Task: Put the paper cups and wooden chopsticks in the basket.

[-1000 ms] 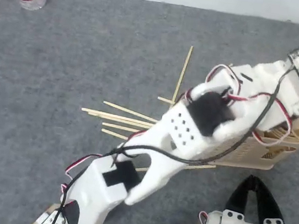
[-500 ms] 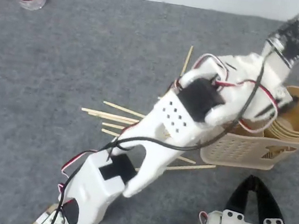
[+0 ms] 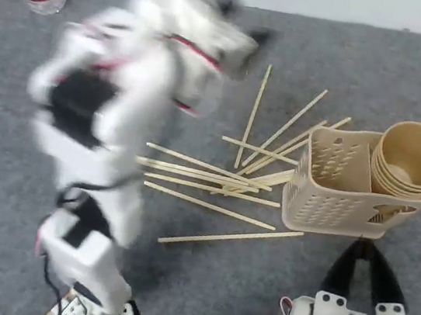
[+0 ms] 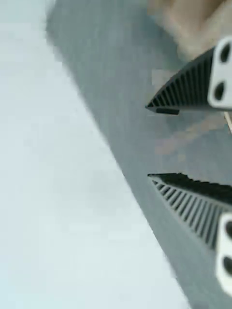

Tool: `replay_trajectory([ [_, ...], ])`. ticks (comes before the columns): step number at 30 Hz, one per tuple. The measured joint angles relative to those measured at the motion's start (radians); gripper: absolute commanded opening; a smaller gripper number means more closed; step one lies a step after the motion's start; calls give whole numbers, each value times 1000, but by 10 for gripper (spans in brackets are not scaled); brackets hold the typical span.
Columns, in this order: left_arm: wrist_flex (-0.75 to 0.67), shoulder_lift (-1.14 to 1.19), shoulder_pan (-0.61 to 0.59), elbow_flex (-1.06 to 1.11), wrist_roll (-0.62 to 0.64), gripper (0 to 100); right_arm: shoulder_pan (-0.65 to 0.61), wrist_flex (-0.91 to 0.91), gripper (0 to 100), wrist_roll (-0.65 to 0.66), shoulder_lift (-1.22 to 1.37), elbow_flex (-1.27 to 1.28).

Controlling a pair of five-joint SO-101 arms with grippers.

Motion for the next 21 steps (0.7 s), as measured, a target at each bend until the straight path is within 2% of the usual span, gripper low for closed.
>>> replay_trajectory([
  [4, 2, -83, -276, 192, 0, 195, 0, -210, 7, 69, 0, 0],
  [7, 3, -140, -390, 402, 0, 195, 0, -358, 7, 114, 0, 15],
  [11, 3, -192, -433, 717, -9, 195, 18, -532, 7, 133, 0, 147],
  [15, -49, -262, -436, 1011, -29, 195, 147, -723, 7, 132, 2, 359],
  [19, -163, -393, -436, 1252, -34, 195, 284, -882, 6, 3, 2, 551],
  [21, -230, -470, -436, 1373, -34, 195, 310, -928, 6, -78, 3, 632],
])
